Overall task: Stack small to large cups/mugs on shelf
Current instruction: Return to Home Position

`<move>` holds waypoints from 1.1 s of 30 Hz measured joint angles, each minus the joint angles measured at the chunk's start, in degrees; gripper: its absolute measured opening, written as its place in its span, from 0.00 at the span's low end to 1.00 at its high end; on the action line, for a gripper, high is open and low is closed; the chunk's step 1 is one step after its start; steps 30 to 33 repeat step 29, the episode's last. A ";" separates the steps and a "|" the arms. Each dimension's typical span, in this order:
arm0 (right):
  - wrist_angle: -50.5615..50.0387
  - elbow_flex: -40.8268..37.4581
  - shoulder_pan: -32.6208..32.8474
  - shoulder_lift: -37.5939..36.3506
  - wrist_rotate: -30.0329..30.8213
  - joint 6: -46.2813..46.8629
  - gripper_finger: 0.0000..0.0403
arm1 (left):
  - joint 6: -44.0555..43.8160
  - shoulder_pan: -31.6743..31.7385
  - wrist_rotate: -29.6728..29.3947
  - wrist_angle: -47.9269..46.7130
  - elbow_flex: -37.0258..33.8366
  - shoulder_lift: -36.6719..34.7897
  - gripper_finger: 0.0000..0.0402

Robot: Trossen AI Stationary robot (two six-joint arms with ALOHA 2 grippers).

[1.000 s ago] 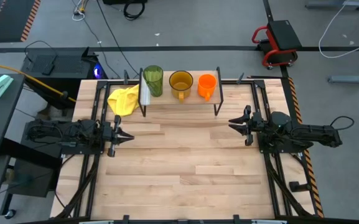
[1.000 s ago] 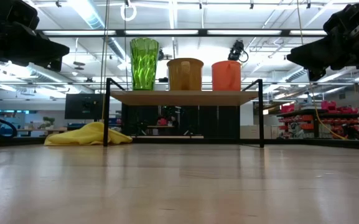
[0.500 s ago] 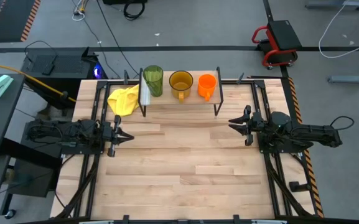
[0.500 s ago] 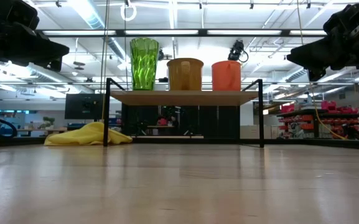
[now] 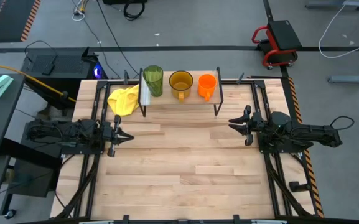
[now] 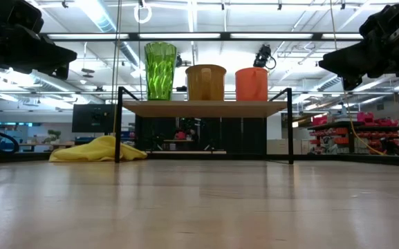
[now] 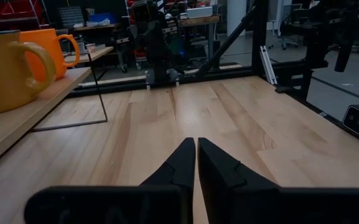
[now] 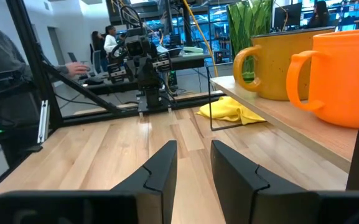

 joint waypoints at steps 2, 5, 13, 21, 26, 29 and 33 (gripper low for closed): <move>-0.01 0.00 0.00 0.00 0.00 0.01 0.26 | -0.02 -0.02 0.00 0.00 0.00 0.00 0.06; -0.01 0.00 0.01 0.00 0.00 -0.01 0.26 | 0.02 0.00 0.00 0.00 0.00 0.00 0.06; -0.01 0.00 0.00 0.00 0.00 0.01 0.26 | 0.00 -0.02 0.00 0.00 0.00 0.00 0.08; -0.01 0.00 0.00 0.00 0.00 0.01 0.26 | -0.01 0.00 0.00 0.00 0.00 0.00 0.08; 0.01 0.00 0.01 0.00 0.00 0.01 0.26 | 0.02 0.00 0.00 0.00 0.00 0.00 0.07; -0.01 0.00 -0.01 0.00 0.00 -0.01 0.26 | -0.01 0.00 0.00 0.00 0.00 0.00 0.06; -0.01 0.00 -0.01 0.00 0.00 -0.01 0.26 | -0.01 0.00 0.00 0.00 0.00 0.00 0.06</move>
